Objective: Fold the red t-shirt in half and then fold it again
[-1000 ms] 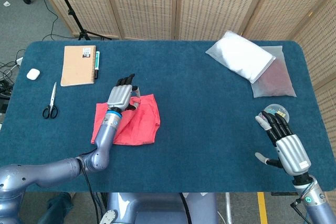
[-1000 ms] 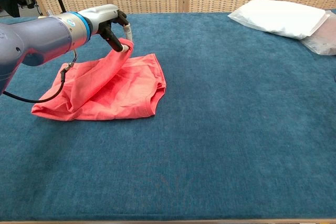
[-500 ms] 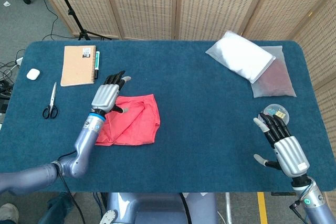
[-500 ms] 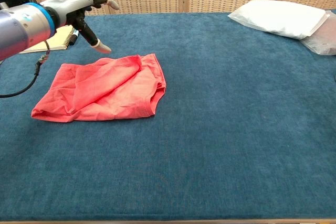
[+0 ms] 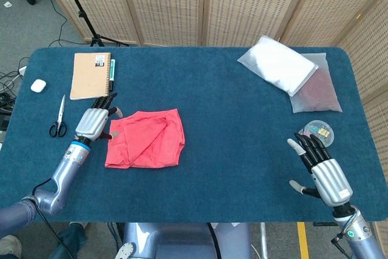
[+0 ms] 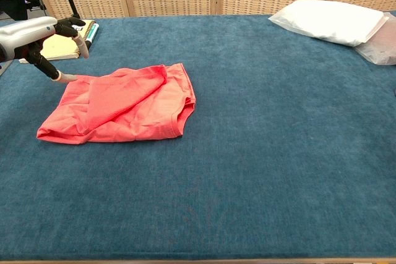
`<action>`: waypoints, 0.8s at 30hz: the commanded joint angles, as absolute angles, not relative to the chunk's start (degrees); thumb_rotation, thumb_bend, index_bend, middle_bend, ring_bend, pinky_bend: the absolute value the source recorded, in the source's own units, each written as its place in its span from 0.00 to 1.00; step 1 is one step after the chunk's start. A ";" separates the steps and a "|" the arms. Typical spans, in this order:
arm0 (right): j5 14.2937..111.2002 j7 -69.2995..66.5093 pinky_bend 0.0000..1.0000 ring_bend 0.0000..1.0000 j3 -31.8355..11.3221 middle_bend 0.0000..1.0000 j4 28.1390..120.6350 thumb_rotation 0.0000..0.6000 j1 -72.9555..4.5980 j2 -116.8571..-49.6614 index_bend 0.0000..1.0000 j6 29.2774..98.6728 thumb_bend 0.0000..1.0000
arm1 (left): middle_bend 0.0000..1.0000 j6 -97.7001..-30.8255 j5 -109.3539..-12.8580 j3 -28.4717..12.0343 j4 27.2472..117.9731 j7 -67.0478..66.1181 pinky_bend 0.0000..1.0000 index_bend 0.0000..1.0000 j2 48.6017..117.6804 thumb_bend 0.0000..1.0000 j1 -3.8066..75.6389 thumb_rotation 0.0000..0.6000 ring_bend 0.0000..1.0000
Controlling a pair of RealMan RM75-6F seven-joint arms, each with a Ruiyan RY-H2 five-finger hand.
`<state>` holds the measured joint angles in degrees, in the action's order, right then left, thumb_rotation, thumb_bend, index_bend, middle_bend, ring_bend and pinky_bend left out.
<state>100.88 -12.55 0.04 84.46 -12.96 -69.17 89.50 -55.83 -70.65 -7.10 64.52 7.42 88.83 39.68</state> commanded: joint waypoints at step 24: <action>100.21 -12.98 0.00 0.00 -0.07 0.00 84.29 1.00 -13.07 -69.07 0.00 89.05 0.00 | 0.00 -56.66 -77.64 -5.99 49.55 14.03 0.00 0.50 99.90 0.26 39.17 1.00 0.00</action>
<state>100.21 -12.98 -0.07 84.29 -13.07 -69.07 89.05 -56.86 -77.56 -5.88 49.85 14.13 99.60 39.04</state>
